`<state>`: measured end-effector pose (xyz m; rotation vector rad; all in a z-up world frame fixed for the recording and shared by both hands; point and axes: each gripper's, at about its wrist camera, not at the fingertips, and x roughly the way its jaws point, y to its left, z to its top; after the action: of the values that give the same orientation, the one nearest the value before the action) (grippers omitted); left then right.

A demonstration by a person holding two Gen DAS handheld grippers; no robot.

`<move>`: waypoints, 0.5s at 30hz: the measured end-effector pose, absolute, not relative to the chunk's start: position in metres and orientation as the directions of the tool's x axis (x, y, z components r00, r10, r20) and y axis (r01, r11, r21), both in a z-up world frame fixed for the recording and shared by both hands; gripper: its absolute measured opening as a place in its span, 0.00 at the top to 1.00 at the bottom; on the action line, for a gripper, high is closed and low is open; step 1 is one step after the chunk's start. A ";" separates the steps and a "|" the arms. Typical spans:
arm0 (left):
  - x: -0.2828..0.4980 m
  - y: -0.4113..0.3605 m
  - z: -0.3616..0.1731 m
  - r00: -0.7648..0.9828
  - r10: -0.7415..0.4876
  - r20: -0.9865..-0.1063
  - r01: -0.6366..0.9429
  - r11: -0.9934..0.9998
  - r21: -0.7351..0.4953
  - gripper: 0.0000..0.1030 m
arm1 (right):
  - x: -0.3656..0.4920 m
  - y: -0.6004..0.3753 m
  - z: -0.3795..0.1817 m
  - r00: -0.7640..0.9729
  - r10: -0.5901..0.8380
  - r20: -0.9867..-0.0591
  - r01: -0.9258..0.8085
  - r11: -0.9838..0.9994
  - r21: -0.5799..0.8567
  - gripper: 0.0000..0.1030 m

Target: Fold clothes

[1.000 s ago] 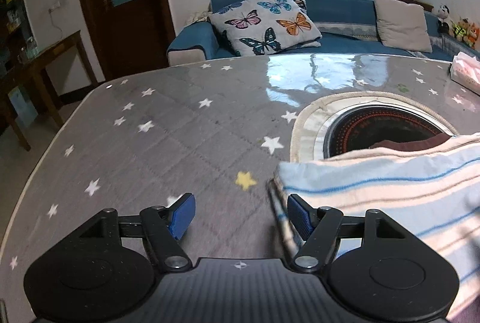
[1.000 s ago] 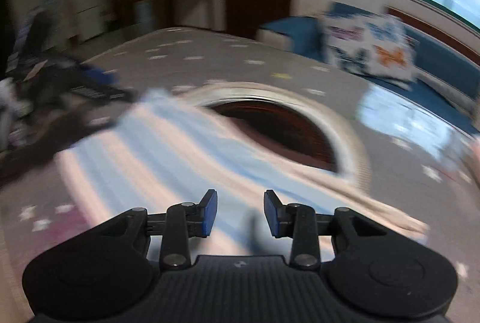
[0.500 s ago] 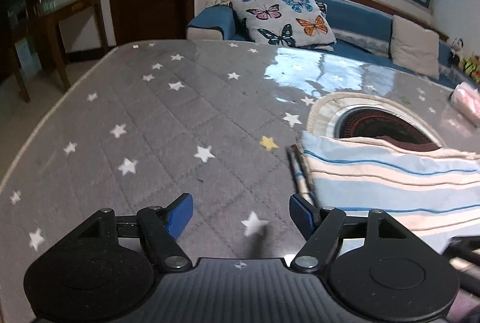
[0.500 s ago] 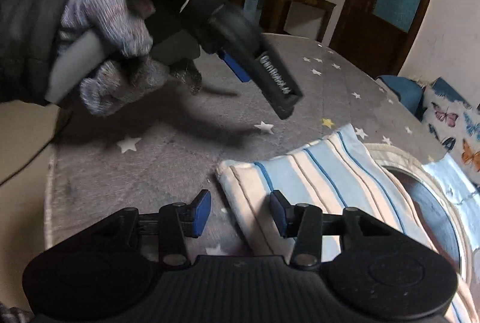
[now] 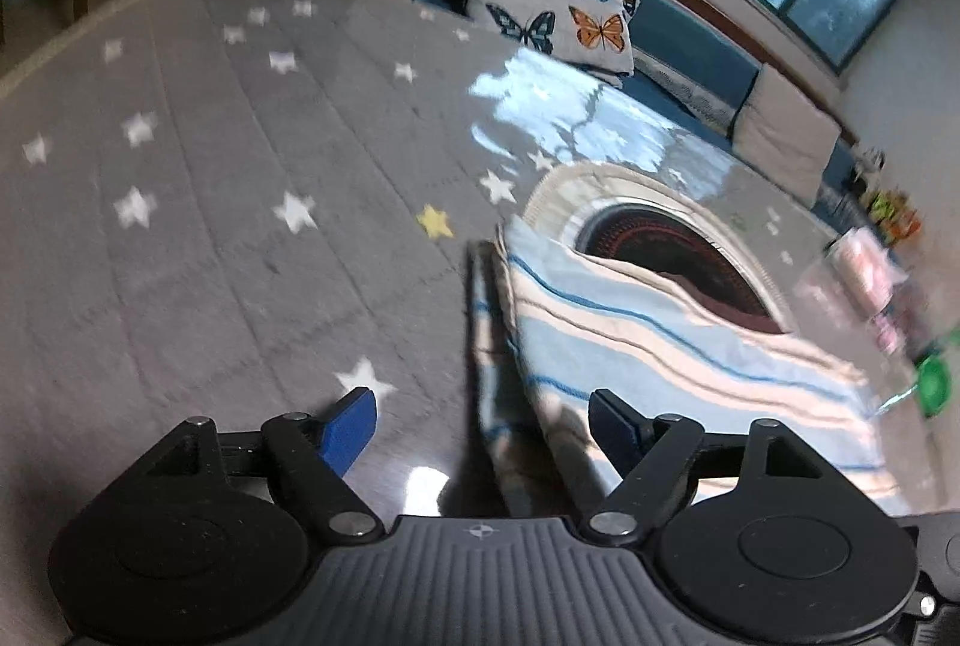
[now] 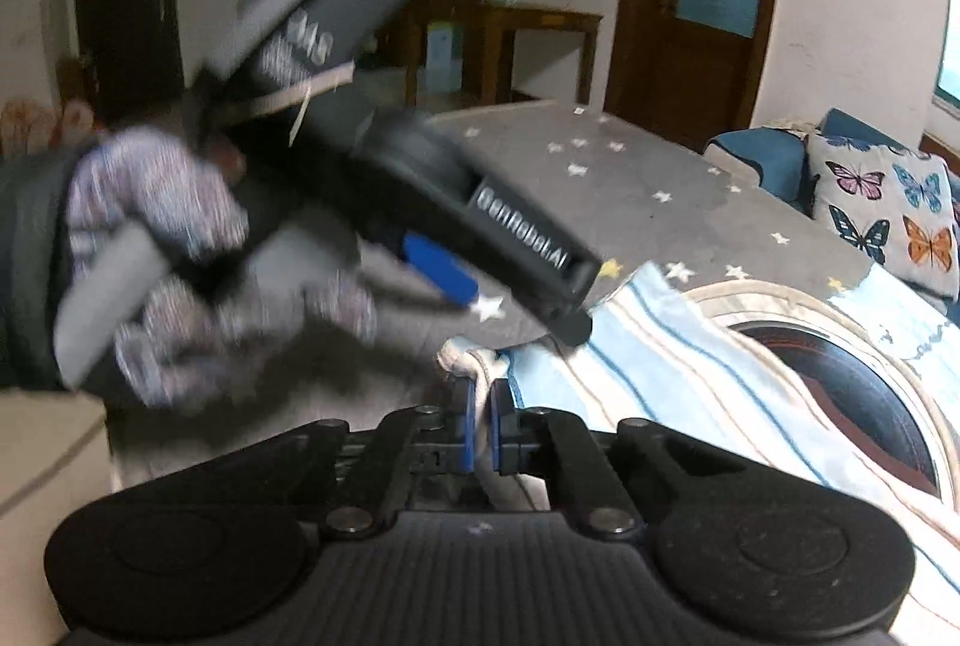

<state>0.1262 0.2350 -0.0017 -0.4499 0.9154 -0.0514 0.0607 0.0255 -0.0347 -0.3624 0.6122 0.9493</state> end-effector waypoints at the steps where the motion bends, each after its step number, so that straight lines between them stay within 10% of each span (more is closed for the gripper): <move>1: 0.127 0.236 -0.004 0.609 -0.251 -0.752 -0.155 0.893 -0.424 0.24 | 0.061 0.022 -0.032 0.433 0.650 -0.624 -0.838 0.545 -0.013 0.96; 8: 0.125 0.240 -0.007 0.608 -0.329 -0.723 -0.184 0.827 -0.531 0.45 | 0.056 0.005 -0.020 0.428 0.679 -0.596 -0.844 0.536 0.003 0.96; 15: 0.111 0.243 -0.009 0.613 -0.377 -0.695 -0.222 0.761 -0.609 0.45 | 0.059 0.006 -0.011 0.441 0.696 -0.567 -0.841 0.540 0.009 0.96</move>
<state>0.1113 0.2433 -0.0094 -0.7262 0.9281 -0.0986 0.0592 0.0065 -0.0112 -0.2931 0.5559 0.9713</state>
